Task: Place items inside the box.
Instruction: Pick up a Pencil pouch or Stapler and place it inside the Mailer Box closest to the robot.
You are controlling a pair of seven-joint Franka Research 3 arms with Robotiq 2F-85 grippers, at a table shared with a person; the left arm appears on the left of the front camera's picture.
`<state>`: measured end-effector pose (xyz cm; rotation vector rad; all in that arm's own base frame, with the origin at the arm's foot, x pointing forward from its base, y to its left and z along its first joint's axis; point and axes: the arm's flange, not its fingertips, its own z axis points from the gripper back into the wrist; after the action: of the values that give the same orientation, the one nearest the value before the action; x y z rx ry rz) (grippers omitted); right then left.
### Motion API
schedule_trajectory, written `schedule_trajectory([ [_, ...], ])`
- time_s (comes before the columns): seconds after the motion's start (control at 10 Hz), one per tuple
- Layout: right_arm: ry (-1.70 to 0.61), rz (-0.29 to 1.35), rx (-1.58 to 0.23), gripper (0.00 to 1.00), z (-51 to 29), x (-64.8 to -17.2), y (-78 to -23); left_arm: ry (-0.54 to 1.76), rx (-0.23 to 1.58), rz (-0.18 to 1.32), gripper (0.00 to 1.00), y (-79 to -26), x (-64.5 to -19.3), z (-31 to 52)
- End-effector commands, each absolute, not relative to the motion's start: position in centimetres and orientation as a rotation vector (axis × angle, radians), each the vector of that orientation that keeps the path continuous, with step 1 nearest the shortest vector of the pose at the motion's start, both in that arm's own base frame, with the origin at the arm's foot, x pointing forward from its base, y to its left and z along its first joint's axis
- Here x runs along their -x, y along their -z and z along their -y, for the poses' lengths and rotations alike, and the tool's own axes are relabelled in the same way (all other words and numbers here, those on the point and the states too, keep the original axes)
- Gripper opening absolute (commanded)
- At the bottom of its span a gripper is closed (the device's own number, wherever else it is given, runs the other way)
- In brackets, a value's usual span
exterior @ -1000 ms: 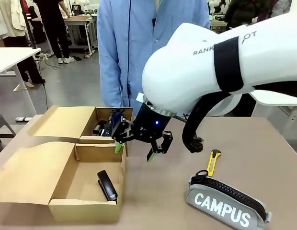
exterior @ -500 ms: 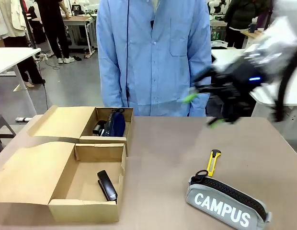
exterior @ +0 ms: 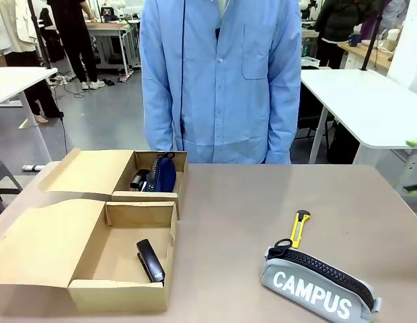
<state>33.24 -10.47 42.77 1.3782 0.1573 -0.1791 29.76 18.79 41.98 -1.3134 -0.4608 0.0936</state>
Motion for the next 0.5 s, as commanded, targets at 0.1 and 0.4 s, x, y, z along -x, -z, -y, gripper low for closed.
schedule_trajectory([
  [0.1,0.366,0.017,-1.326,1.00,9.2,-34.1,-36.5,-0.077,1.326,0.481,1.00,-42.2,-29.7,-18.7],
  [0.4,0.176,-0.109,-1.419,1.00,12.2,-32.6,-39.4,-0.077,1.326,0.481,1.00,-42.2,-29.7,-18.7],
])
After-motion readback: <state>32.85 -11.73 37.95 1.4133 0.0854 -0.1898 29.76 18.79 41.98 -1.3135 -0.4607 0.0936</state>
